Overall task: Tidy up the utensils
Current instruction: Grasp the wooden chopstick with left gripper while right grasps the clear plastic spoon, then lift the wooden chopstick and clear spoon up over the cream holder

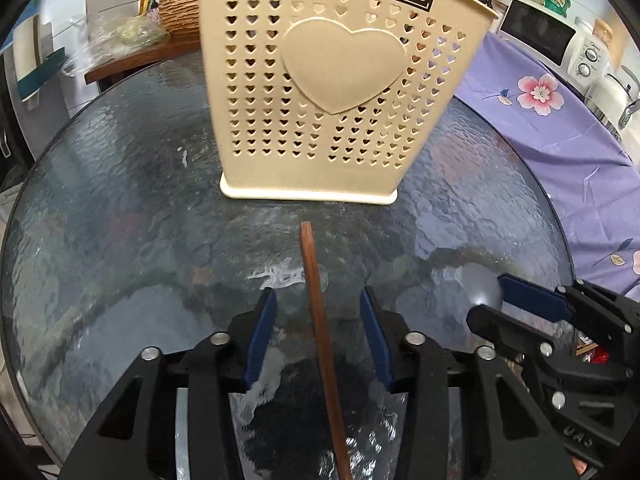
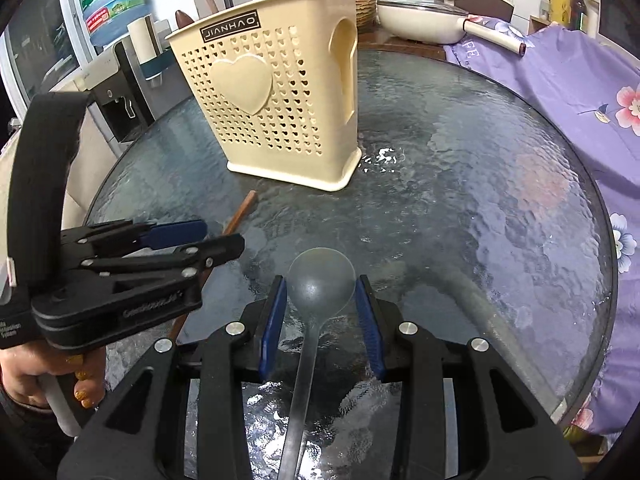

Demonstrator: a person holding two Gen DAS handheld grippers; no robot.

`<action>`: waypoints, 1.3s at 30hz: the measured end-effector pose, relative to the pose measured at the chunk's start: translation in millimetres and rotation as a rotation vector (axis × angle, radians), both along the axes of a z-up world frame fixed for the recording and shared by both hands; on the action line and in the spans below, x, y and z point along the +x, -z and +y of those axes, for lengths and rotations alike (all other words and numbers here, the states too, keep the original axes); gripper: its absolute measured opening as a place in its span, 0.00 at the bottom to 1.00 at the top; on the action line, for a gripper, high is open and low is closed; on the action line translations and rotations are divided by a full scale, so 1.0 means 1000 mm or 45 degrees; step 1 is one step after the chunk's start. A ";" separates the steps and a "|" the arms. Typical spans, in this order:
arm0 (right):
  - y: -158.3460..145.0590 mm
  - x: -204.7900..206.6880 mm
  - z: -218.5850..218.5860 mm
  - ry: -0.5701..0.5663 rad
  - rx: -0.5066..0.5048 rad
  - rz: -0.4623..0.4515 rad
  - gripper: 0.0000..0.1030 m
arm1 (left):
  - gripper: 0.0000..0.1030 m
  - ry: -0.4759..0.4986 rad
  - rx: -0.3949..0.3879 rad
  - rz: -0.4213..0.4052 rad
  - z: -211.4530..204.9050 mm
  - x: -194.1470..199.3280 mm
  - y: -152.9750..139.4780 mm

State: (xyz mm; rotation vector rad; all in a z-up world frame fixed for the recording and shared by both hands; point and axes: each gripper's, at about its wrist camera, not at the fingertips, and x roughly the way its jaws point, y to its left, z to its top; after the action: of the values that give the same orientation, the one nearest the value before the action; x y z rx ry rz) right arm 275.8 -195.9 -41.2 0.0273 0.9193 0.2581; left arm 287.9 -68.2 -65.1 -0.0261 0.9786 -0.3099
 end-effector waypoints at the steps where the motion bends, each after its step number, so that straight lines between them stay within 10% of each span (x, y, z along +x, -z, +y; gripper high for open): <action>1: 0.000 0.000 0.000 -0.001 0.000 0.001 0.35 | 0.33 0.001 0.002 0.004 -0.002 0.002 0.000; 7: 0.003 0.000 -0.002 0.004 0.008 0.006 0.35 | 0.07 -0.001 0.071 -0.021 -0.008 0.004 0.001; 18: -0.004 -0.001 -0.006 -0.004 0.067 -0.037 0.35 | 0.06 -0.039 -0.012 -0.024 0.003 0.005 -0.002; 39: -0.072 -0.023 -0.015 -0.059 0.182 -0.259 0.35 | 0.06 -0.063 -0.167 -0.348 0.034 -0.047 -0.105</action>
State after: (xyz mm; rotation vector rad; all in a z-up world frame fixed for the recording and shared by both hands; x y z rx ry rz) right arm 253.1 -210.9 31.3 0.1096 0.6983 0.3627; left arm 241.0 -34.5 39.6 -0.1242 0.6847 -0.3220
